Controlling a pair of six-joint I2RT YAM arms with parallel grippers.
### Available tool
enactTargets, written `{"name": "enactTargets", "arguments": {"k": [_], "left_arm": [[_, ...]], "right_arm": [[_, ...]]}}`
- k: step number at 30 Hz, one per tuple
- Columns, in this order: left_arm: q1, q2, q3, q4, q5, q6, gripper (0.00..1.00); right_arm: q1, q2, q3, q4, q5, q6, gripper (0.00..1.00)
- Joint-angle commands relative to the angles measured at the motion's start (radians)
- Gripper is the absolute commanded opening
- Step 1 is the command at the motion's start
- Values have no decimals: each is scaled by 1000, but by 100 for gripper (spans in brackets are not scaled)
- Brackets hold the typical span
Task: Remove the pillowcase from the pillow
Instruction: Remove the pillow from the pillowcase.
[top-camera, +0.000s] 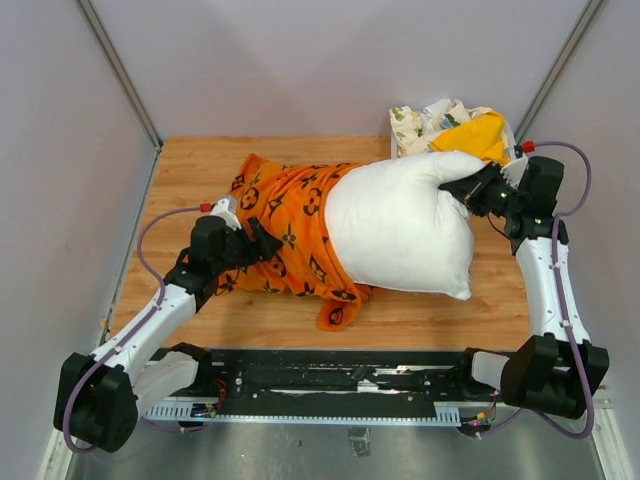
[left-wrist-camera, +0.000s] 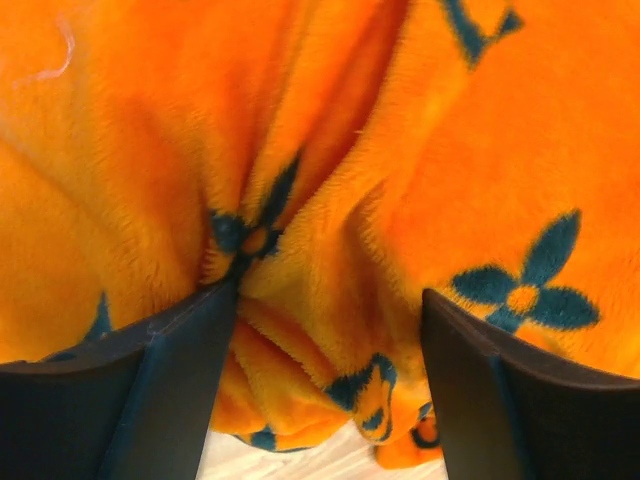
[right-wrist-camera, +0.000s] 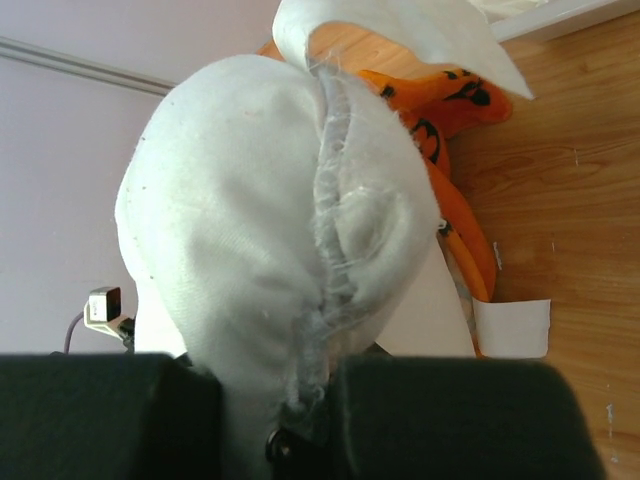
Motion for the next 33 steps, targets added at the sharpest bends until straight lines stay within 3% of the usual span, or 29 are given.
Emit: {"name": "enactTargets", "arguments": {"k": [1,6,9,11,14,17,19,23,25,30,33], "left_arm": [[-4,-27,-48,18,-120,3,64],[30,-92,-51,-17,-294,-3,31],[245,-115,-64,-18,-181,-29,13],[404,-130,-74,-24,-83,-63,12],[544,-178,-93,-64,-101,-168,20],[565,-274,-127,-67,-124,-223,19],[565,-341,-158,-7,-72,-223,26],[558,-345,-167,198,207,-166,84],[526,-254,-112,233,249,-152,98],[355,85,125,289,228,-102,99],[243,295,337,230,148,-12,99]], "right_arm": [[14,-51,55,6,20,-26,1],[10,-100,81,-18,57,-67,1],[-36,-115,97,-11,32,-52,1],[-91,-119,99,17,-6,-4,1],[-187,-133,67,129,-71,118,1],[-225,-134,50,184,-90,176,1],[-214,-129,48,186,-87,171,1],[-116,-97,68,139,-65,90,1],[-47,-59,94,107,-57,44,1],[71,-12,127,92,-37,7,1],[88,-19,140,61,-26,-14,1]]}}
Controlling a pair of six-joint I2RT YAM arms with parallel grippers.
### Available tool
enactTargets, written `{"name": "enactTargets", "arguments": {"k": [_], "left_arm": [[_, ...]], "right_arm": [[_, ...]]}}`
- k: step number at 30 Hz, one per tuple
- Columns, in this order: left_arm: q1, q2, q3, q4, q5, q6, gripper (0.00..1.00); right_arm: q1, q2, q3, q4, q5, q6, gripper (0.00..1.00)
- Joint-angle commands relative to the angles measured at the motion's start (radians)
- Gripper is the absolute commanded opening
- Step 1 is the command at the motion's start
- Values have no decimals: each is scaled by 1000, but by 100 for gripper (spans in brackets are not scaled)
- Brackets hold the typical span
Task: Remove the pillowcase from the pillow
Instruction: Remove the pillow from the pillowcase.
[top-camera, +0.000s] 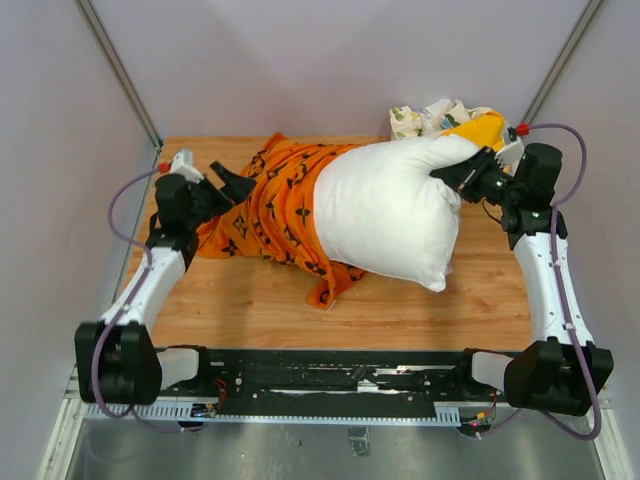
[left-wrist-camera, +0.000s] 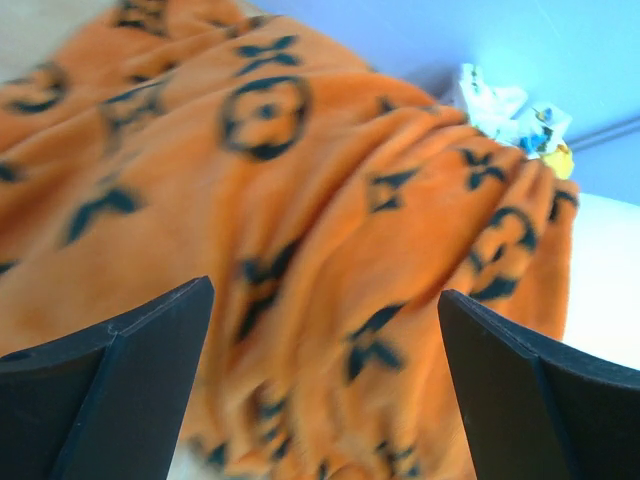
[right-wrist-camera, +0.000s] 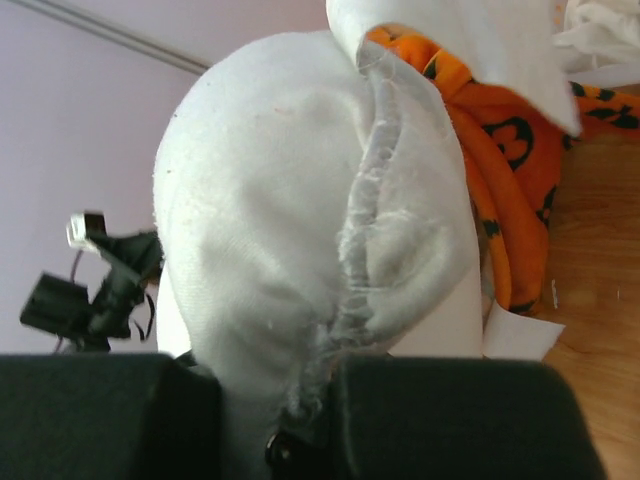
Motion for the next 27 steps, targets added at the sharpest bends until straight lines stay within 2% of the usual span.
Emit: {"name": "enactTargets", "arguments": {"k": [1,3,7,9,12,15,16,18,20,22,24,27], "left_arm": [[-147,250,276,7,-77,145,99],[-188,365,396,-38,-197,183,99],[-204,571,571,-74,-301,223,99],[-204,649,634,-76,-321,243,99],[-204,779,752,-157,-280,284,99],[-206,839,771,-178,-284,284,93],[-206,837,727,-155,-286,285,86],[-206,816,651,-101,-285,283,64],[-204,778,573,-71,-304,282,30],[-199,719,480,-50,-360,265,3],[-170,629,376,-21,-393,226,0],[-68,479,214,15,-386,117,0]], "right_arm": [[40,-25,57,0,9,-53,1],[47,-42,53,-18,16,-63,1],[59,-77,32,-41,12,-86,1],[61,-86,27,-48,11,-92,1],[63,-88,31,-50,4,-95,1],[64,-84,39,-47,3,-95,1],[66,-83,42,-44,0,-93,1],[66,-82,43,-37,-8,-92,1],[66,-83,46,-40,-15,-98,1],[66,-87,54,-50,-16,-110,1],[64,-93,60,-60,-10,-124,1],[48,-97,65,-61,-8,-130,1]]}}
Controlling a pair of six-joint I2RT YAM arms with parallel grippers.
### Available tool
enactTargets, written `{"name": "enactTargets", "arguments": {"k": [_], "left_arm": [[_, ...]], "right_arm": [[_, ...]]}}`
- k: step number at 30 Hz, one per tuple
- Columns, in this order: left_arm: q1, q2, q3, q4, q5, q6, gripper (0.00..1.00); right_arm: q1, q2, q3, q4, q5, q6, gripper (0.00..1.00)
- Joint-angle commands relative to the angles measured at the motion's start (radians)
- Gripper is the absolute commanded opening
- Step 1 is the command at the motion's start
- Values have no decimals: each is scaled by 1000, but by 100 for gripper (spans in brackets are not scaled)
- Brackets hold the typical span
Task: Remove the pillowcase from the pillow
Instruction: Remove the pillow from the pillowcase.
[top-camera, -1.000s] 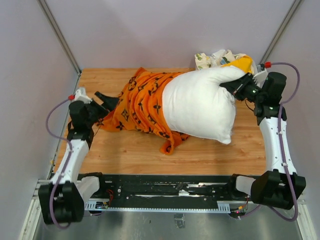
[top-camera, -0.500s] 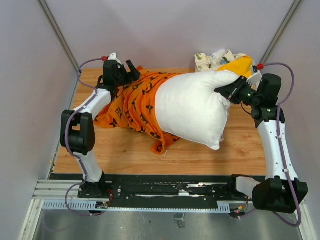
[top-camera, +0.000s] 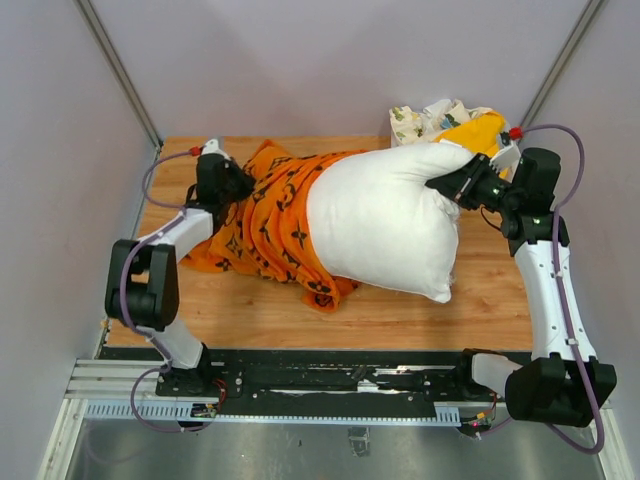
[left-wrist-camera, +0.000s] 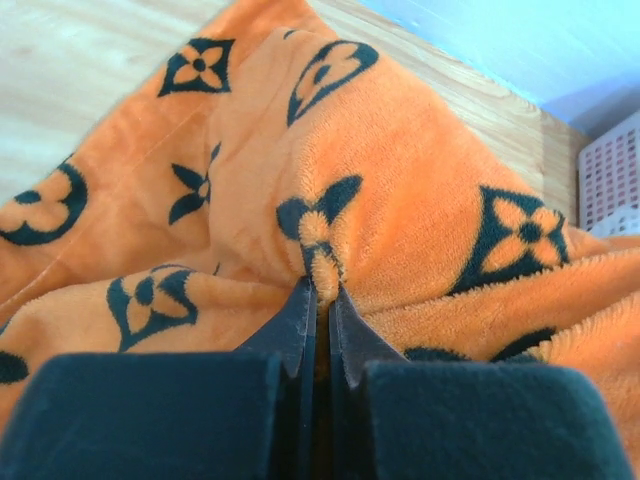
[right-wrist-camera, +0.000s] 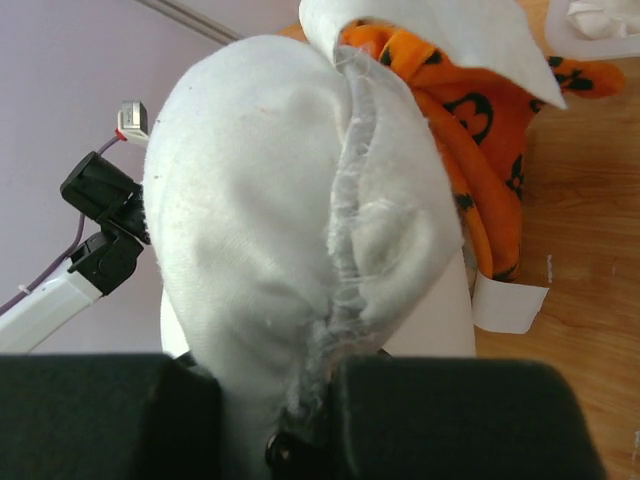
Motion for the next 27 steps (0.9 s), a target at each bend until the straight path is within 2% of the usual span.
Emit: {"name": "enactTargets", "arguments": {"k": [1,3,6,9,12,13,14,15,16,17,18,20,23,27], "left_arm": [[153,-203,-230,-52,-76,-118,0],[199,-344,-318,-89,-136,-158,0],[198,-593,-452,-150,-290,-247,0],[128,-883,-604,-182,-493,-363,0],[36,-1107,-675,-153,-593,-342,0],[29,-1155,-683,-130,-576,-294,6],[28,-1184,-689,-100,-534,-233,20],[28,-1205,-692,-60,-475,-163,51],[28,-1202,-687,-27,-411,-87,73],[28,-1185,-672,-10,-365,-61,87],[28,-1159,-650,-2,-319,-36,93],[28,-1082,-592,13,-253,-11,99],[28,-923,-521,82,-200,4,99],[28,-611,-264,-30,-148,60,99]], "right_arm": [[-10,-39,63,59,-15,-15,1],[-37,-30,47,104,-53,20,1],[-75,-8,6,204,-92,88,1],[-91,29,-32,316,-113,174,1],[-81,76,-45,426,-133,258,1],[-70,92,-39,437,-142,261,1],[-58,106,-19,432,-151,249,1],[-40,118,-4,411,-154,227,1],[-23,125,10,374,-143,197,1],[-6,127,19,338,-126,165,1],[11,128,20,312,-108,143,1],[37,128,5,301,-84,130,1],[74,140,-1,301,-85,120,1],[118,140,26,237,-69,61,1]]}}
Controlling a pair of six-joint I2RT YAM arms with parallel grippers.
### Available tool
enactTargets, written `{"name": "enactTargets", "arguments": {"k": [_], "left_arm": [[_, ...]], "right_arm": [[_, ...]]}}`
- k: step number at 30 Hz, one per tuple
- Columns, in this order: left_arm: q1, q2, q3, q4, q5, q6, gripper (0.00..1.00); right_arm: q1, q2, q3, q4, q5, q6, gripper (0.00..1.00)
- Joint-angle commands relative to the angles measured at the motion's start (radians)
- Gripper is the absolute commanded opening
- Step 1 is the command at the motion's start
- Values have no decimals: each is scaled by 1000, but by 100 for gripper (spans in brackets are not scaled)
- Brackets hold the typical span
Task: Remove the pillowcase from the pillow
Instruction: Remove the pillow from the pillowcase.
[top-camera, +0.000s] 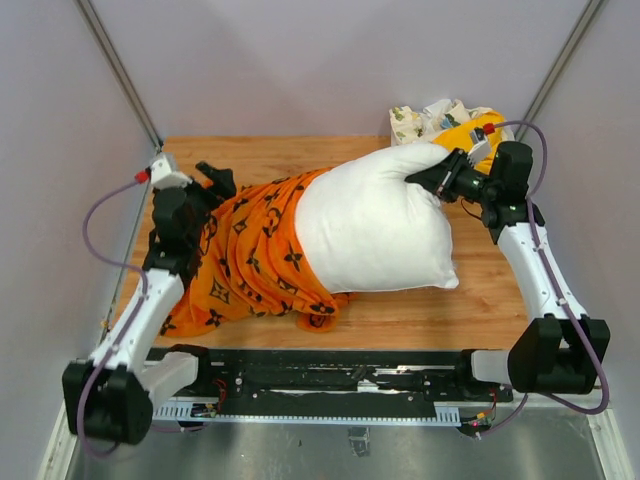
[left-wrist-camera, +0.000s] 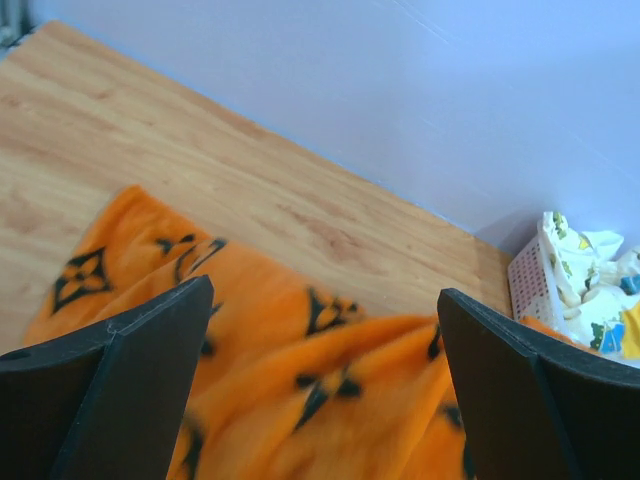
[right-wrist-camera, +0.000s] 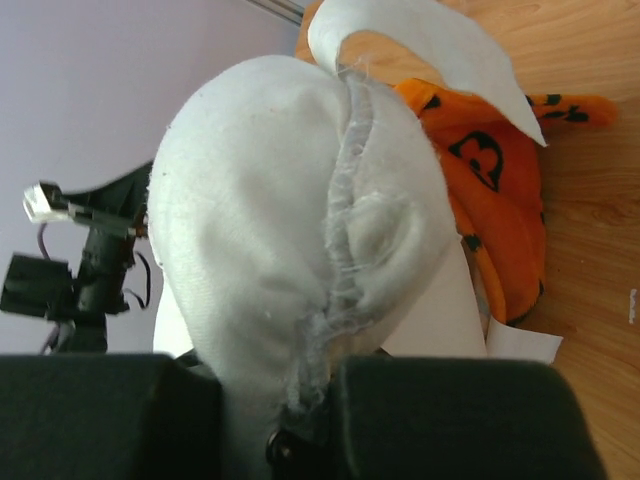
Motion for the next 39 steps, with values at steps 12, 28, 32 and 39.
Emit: {"name": "enactTargets", "arguments": {"k": [12,28,32,39], "left_arm": [[1,680,220,-13,492,115,77],[492,384,-178,63,294,-243,0],[542,301,-189,44,275,-237,0],[420,244,17,-69,617,-28,68]], "right_arm": [[64,-36,78,-52,40,-120,1],[-393,-302,-3,13,59,125,1],[-405,-327,-24,-5,86,115,1],[-184,-305,25,-130,241,-69,1]]}}
